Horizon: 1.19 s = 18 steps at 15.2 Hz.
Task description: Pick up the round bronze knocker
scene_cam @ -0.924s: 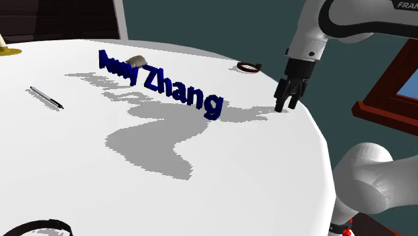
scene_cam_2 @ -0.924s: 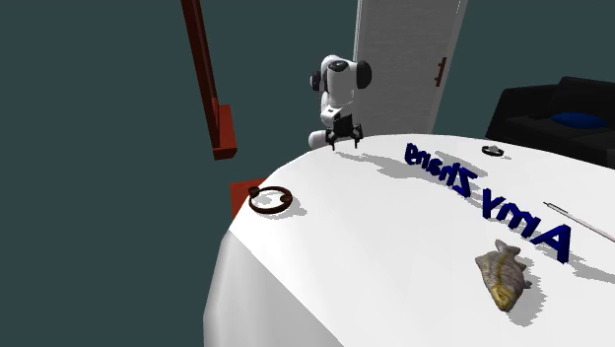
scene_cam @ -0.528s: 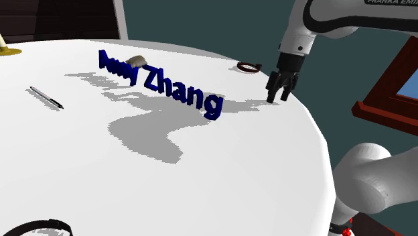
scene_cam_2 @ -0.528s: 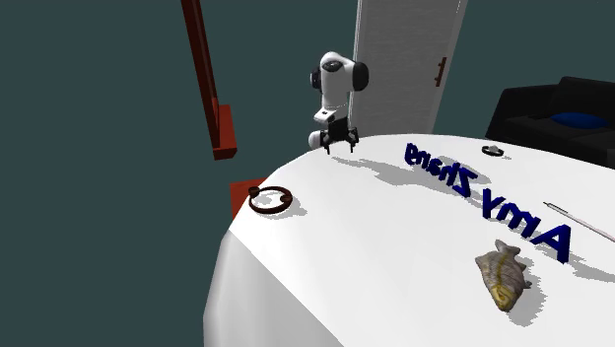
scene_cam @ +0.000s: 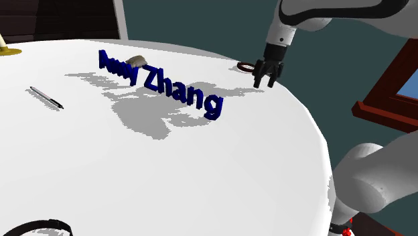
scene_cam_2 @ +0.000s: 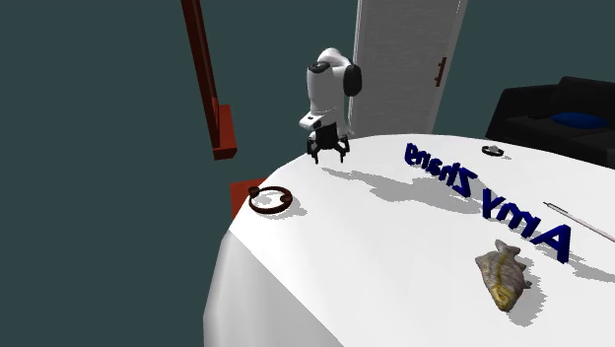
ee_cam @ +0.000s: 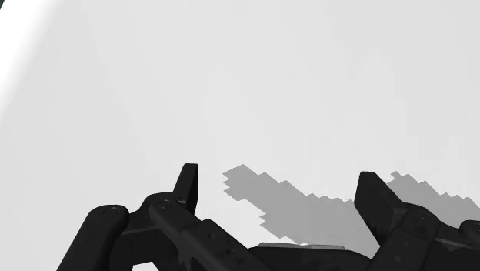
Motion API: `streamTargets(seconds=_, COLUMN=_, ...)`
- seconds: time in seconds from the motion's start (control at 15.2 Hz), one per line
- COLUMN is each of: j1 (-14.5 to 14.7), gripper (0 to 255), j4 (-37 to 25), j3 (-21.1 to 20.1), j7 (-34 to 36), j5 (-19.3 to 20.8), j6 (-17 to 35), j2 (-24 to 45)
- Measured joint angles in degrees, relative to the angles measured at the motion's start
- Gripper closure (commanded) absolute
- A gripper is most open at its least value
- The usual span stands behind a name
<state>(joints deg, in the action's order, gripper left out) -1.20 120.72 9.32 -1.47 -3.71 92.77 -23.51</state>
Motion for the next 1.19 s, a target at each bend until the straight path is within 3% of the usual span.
streamTargets(seconds=0.4, j1=-0.7, gripper=0, j4=-11.2, j3=2.4, j7=-2.2, j5=-0.6, j6=1.3, j2=11.0)
streamTargets(seconds=0.92, j1=-2.9, gripper=0, j4=-32.8, j3=5.5, j7=-5.5, j5=-3.9, j6=-1.2, j2=28.7)
streamTargets(seconds=1.19, j1=-5.4, gripper=0, j4=-45.9, j3=6.6, j7=-7.0, j5=-6.5, j6=-4.3, j2=38.1)
